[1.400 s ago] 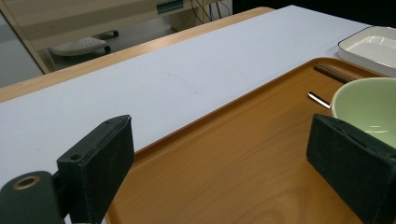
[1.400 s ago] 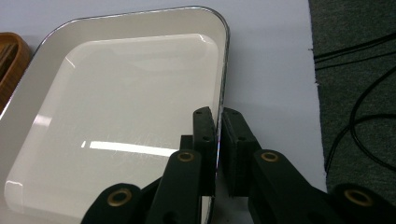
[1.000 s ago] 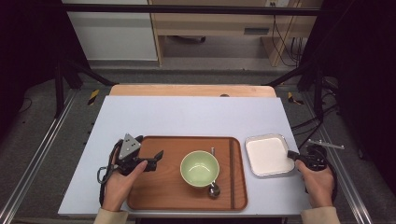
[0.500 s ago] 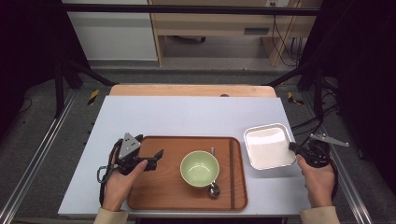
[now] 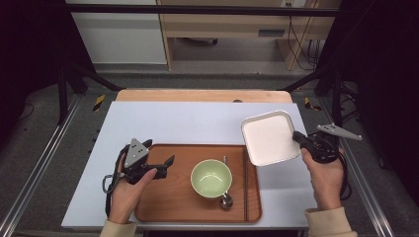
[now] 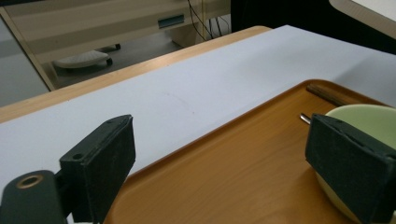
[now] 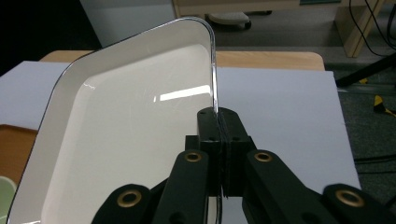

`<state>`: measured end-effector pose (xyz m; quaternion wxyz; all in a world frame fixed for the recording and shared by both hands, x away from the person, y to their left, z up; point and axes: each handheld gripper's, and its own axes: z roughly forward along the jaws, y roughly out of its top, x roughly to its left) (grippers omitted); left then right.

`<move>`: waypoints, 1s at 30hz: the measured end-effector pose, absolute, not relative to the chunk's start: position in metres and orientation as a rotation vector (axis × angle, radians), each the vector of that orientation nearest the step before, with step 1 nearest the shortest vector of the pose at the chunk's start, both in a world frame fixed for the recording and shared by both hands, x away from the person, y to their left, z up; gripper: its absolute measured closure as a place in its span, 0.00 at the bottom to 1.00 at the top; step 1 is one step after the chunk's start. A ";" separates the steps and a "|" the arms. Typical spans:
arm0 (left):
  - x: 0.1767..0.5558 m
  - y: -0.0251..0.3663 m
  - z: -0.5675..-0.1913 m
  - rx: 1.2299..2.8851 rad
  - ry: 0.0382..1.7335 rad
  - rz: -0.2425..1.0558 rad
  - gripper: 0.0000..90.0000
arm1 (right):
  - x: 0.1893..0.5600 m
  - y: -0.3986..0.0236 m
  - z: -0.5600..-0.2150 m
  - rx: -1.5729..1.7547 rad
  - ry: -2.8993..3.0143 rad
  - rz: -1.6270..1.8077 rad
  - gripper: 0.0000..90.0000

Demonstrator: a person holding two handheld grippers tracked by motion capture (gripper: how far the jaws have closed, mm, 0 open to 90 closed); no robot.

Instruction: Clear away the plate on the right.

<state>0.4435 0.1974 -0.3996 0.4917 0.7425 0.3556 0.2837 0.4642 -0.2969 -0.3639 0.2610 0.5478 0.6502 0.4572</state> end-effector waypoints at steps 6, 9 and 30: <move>0.443 0.181 -0.384 1.762 0.851 0.645 0.10 | 0.467 -0.270 -0.350 1.429 1.761 1.290 0.99; 0.445 0.167 -0.376 1.767 0.832 0.622 0.12 | 0.469 -0.253 -0.345 1.402 1.771 1.320 0.99; 0.464 0.105 -0.368 1.785 0.834 0.466 0.29 | 0.471 -0.187 -0.347 1.295 1.826 1.377 0.99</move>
